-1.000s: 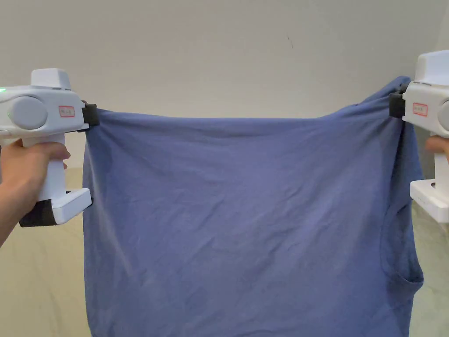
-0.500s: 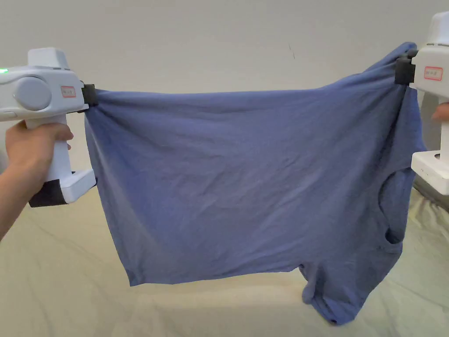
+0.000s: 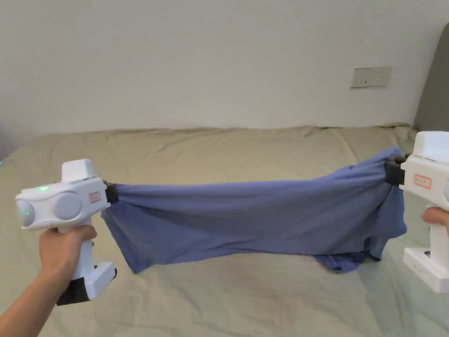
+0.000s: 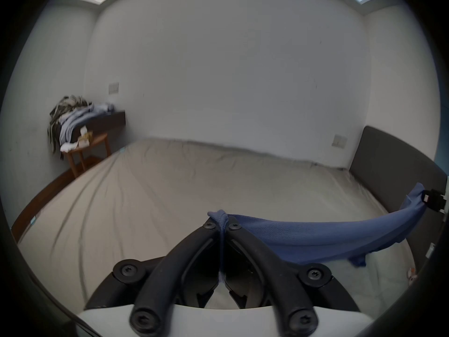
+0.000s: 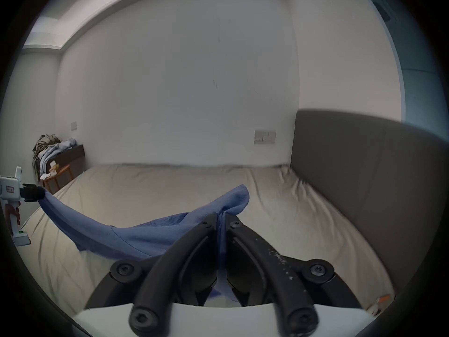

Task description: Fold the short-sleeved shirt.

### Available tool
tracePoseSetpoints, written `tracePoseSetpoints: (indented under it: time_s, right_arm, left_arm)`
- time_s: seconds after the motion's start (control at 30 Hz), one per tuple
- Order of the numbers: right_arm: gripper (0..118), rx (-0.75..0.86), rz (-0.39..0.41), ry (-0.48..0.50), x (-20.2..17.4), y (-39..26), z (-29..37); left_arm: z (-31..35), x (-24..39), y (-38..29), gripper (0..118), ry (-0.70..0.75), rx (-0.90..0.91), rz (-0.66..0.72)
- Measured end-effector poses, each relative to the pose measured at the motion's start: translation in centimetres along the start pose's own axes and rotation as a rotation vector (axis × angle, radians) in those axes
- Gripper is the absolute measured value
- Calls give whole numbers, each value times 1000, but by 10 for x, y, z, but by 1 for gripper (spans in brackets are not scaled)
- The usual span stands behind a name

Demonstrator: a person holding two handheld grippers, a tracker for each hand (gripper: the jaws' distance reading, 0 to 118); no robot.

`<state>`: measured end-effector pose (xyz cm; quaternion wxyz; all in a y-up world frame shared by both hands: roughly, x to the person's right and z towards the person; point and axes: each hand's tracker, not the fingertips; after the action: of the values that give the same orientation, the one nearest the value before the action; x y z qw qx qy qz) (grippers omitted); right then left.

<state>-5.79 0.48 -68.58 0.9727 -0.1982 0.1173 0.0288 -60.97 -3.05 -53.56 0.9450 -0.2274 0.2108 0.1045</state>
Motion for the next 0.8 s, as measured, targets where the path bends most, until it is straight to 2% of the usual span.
tracePoseSetpoints:
  time_s: [0.2,0.37,0.6,0.8]
  right_arm:
    - [8,-137,-51,49,9,-107,39]
    - [8,-216,-84,84,12,-183,122]
    - [8,-267,-148,93,30,-254,225]
    - [8,-365,-159,83,36,-310,273]
  left_arm:
    - [40,-30,-103,2,6,-138,39]
    - [107,-59,-180,2,-7,-223,48]
    - [190,-87,-249,2,-6,-270,20]
    - [232,-101,-294,2,6,-343,31]
